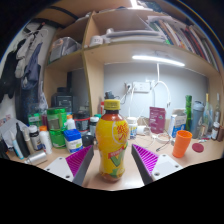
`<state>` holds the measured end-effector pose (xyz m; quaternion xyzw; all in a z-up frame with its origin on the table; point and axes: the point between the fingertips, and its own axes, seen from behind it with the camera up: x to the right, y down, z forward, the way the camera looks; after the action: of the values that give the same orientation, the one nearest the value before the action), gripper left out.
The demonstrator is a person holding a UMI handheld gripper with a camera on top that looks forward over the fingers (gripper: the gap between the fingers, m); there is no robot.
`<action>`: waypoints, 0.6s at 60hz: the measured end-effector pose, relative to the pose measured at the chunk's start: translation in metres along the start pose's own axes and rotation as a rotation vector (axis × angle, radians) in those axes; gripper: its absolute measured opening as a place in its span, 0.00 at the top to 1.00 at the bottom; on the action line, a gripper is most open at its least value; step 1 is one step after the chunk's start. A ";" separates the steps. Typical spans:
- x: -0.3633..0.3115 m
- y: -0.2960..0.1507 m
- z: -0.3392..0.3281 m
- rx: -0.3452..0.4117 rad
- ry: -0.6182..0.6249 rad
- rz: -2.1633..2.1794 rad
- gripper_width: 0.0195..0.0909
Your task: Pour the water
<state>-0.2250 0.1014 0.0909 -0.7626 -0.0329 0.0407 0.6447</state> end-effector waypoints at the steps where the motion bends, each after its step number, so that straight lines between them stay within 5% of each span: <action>1: 0.001 0.000 0.004 -0.001 0.006 0.002 0.09; 6: 0.002 -0.005 0.019 0.019 0.022 0.009 0.17; 9: 0.002 -0.005 0.027 0.022 0.029 0.012 0.47; 36: 0.005 -0.005 0.038 0.048 0.021 0.050 0.76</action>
<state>-0.2239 0.1403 0.0893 -0.7479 -0.0060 0.0497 0.6619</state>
